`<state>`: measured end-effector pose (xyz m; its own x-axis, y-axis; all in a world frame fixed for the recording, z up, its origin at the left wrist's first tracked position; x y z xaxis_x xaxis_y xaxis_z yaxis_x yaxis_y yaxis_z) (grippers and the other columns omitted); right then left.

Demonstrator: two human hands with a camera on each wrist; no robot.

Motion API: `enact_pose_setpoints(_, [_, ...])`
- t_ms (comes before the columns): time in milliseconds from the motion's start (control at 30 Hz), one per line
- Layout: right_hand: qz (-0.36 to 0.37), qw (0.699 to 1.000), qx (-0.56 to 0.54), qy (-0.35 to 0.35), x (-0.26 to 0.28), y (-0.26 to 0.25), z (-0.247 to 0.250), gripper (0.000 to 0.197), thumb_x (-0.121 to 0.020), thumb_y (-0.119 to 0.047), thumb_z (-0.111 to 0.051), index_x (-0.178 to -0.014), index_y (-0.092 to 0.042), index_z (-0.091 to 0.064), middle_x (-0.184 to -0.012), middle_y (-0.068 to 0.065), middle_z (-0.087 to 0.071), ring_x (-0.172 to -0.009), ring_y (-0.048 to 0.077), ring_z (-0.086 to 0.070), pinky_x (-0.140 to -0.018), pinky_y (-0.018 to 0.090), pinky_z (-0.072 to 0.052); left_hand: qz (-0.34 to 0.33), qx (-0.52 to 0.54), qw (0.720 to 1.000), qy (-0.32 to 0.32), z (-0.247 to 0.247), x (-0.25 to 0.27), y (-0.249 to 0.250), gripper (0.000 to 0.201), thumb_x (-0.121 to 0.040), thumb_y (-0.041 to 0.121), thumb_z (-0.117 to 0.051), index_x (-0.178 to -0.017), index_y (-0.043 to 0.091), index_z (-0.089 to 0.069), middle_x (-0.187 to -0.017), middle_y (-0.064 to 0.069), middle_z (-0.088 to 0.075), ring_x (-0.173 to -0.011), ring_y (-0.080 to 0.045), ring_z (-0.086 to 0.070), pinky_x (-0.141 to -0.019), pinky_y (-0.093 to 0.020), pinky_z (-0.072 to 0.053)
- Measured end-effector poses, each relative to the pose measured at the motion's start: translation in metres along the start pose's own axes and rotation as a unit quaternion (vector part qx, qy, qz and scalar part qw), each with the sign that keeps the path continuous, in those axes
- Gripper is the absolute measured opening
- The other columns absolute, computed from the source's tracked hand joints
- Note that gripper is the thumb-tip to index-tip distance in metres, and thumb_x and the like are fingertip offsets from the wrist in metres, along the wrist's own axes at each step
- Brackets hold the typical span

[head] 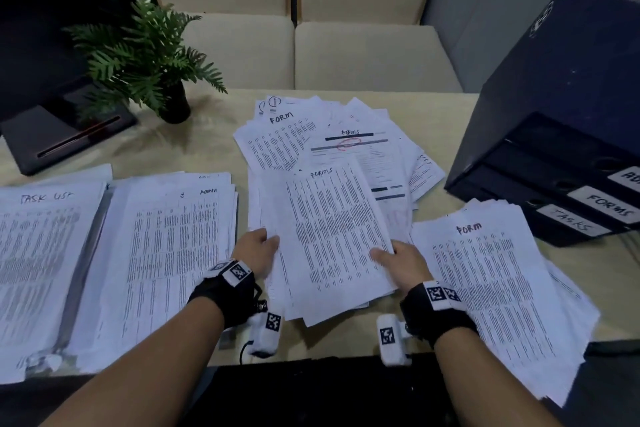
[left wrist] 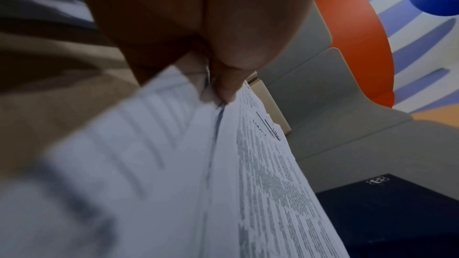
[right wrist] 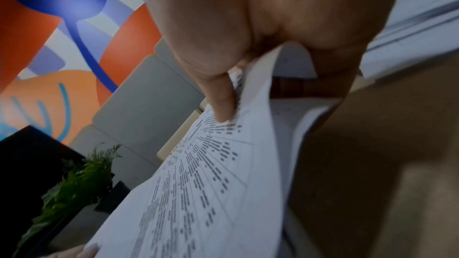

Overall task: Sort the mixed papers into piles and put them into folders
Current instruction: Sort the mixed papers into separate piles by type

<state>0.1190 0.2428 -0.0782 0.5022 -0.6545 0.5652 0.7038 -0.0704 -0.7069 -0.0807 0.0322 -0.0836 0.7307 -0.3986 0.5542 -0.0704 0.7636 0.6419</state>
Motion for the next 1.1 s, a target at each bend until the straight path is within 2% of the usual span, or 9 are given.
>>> enact_pose_setpoints(167, [0.021, 0.992, 0.081, 0.099, 0.0, -0.006, 0.022, 0.009, -0.095, -0.018, -0.055, -0.094, -0.009, -0.059, -0.088, 0.007, -0.061, -0.08, 0.025, -0.057, -0.06, 0.027, -0.041, 0.021, -0.019, 0.999, 0.024, 0.003, 0.001, -0.002, 0.031, -0.094, 0.021, -0.05, -0.067, 0.009, -0.041, -0.064, -0.009, -0.045, -0.061, -0.023, -0.046, -0.056, -0.028, -0.033])
enact_pose_setpoints(267, [0.018, 0.966, -0.038, 0.254, 0.005, -0.005, 0.061, 0.012, -0.098, -0.015, -0.051, -0.099, -0.004, -0.057, -0.094, 0.012, -0.061, -0.081, 0.026, -0.057, -0.068, 0.028, -0.041, 0.026, -0.055, 0.998, 0.026, 0.005, 0.004, 0.001, 0.026, -0.096, 0.021, -0.047, -0.076, 0.005, -0.048, -0.073, -0.011, -0.049, -0.063, -0.022, -0.045, -0.055, -0.027, -0.032])
enact_pose_setpoints(367, [0.034, 0.945, -0.084, 0.313, 0.008, -0.001, 0.089, 0.014, -0.098, -0.016, -0.053, -0.095, -0.002, -0.055, -0.092, 0.017, -0.062, -0.076, 0.026, -0.056, -0.062, 0.028, -0.042, 0.028, -0.053, 0.998, 0.021, 0.004, 0.004, -0.001, 0.027, -0.097, 0.022, -0.046, -0.083, 0.001, -0.054, -0.077, -0.012, -0.053, -0.066, -0.023, -0.048, -0.058, -0.027, -0.035])
enact_pose_setpoints(533, [0.058, 0.953, -0.106, 0.279, 0.008, -0.001, 0.089, 0.012, -0.096, -0.017, -0.055, -0.093, -0.006, -0.058, -0.082, 0.005, -0.061, -0.077, 0.028, -0.06, -0.059, 0.027, -0.044, 0.03, -0.052, 0.998, 0.015, 0.004, 0.004, -0.002, 0.03, -0.096, 0.024, -0.045, -0.091, -0.002, -0.057, -0.088, -0.018, -0.062, -0.073, -0.028, -0.055, -0.063, -0.029, -0.041])
enact_pose_setpoints(700, [0.072, 0.985, -0.089, 0.13, 0.008, -0.01, 0.041, 0.009, -0.097, -0.014, -0.054, -0.102, -0.017, -0.06, -0.087, -0.009, -0.065, -0.079, 0.011, -0.062, -0.061, 0.021, -0.046, 0.018, -0.025, 0.999, 0.035, 0.006, 0.01, 0.004, 0.029, -0.094, 0.029, -0.043, -0.078, 0.006, -0.05, -0.076, -0.014, -0.055, -0.067, -0.027, -0.052, -0.06, -0.03, -0.037])
enact_pose_setpoints(800, [0.068, 0.996, -0.032, 0.047, 0.006, -0.004, 0.01, 0.008, -0.096, -0.017, -0.056, -0.101, -0.015, -0.062, -0.093, -0.003, -0.067, -0.085, 0.017, -0.063, -0.071, 0.026, -0.046, 0.012, 0.016, 0.999, 0.044, 0.003, 0.019, 0.011, 0.037, -0.095, 0.042, -0.048, -0.076, 0.01, -0.043, -0.071, -0.005, -0.047, -0.065, -0.023, -0.046, -0.056, -0.028, -0.031])
enact_pose_setpoints(900, [0.065, 0.998, 0.021, -0.003, 0.007, -0.001, -0.01, 0.012, -0.094, -0.022, -0.06, -0.094, -0.01, -0.061, -0.091, 0.008, -0.068, -0.08, 0.024, -0.063, -0.065, 0.028, -0.045, -0.021, 0.04, 0.997, 0.055, 0.001, 0.026, 0.018, 0.02, -0.089, 0.027, -0.063, -0.091, 0.01, -0.053, -0.082, -0.001, -0.059, -0.072, -0.02, -0.056, -0.058, -0.027, -0.041])
enact_pose_setpoints(1000, [0.072, 0.996, 0.041, 0.026, 0.008, 0.0, -0.009, 0.019, -0.09, -0.027, -0.067, -0.084, -0.014, -0.054, -0.08, -0.001, -0.057, -0.071, 0.016, -0.054, -0.063, 0.026, -0.041, -0.082, -0.009, 0.993, 0.088, 0.004, 0.039, 0.031, 0.014, -0.087, 0.011, -0.061, -0.085, 0.011, -0.047, -0.083, -0.002, -0.055, -0.069, -0.02, -0.05, -0.054, -0.024, -0.036])
enact_pose_setpoints(1100, [0.057, 0.993, -0.059, 0.09, 0.013, -0.006, 0.007, 0.042, -0.087, -0.029, -0.071, -0.123, -0.019, -0.052, -0.109, -0.003, -0.057, -0.098, 0.016, -0.058, -0.088, 0.034, -0.048, -0.14, 0.098, 0.983, 0.065, 0.007, 0.049, 0.042, 0.022, -0.085, 0.0, -0.061, -0.1, 0.016, -0.055, -0.093, 0.004, -0.062, -0.086, -0.016, -0.059, -0.08, -0.029, -0.051])
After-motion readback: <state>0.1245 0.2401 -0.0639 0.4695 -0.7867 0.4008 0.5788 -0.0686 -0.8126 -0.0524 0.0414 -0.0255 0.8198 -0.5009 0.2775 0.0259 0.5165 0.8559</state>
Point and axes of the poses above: each hand's wrist, its own x-axis away from the middle knuckle, its own z-axis out of the back of the hand, y = z × x, the point moved 6 cm from there along -x, towards the middle knuckle
